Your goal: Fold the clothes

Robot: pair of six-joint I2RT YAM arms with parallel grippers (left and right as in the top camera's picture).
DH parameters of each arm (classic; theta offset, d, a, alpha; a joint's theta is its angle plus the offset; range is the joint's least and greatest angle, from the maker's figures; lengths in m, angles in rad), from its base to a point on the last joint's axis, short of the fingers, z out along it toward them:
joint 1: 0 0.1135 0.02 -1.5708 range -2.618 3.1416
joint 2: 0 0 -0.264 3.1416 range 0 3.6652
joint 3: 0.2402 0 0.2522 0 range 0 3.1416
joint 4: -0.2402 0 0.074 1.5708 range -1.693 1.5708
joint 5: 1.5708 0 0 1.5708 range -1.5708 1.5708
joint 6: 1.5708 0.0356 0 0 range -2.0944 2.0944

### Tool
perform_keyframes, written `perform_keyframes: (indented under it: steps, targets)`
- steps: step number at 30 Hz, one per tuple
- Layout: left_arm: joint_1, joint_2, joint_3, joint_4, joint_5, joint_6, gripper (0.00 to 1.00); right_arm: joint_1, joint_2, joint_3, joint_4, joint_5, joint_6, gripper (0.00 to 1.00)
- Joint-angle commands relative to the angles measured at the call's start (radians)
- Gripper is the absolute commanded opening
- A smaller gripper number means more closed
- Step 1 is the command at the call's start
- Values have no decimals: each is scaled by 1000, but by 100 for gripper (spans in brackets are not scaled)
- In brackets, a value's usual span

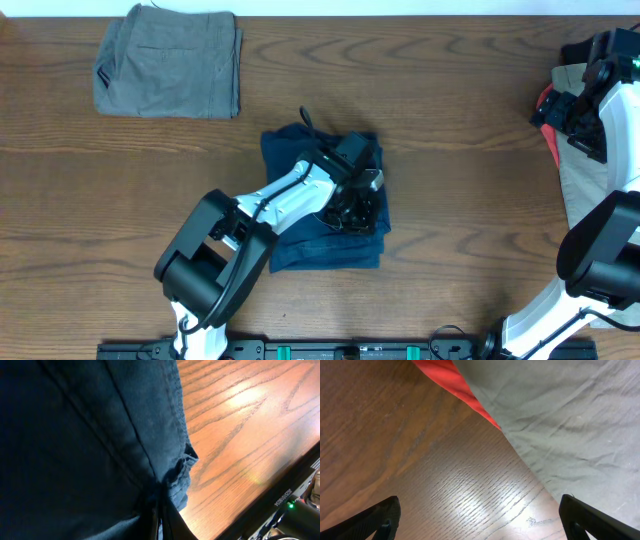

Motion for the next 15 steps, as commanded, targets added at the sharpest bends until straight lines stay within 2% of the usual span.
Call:
perform_keyframes:
  steps: [1,8,15]
  targets:
    - [-11,29,-2,2,18,-7,6,0,0,15,0,12,-12,99]
    - [-8,-37,0,-34,18,-7,6,0,0,15,0,13,-12,99]
    - [21,-219,0,-75,-34,-7,7,0,0,15,0,12,-12,99]
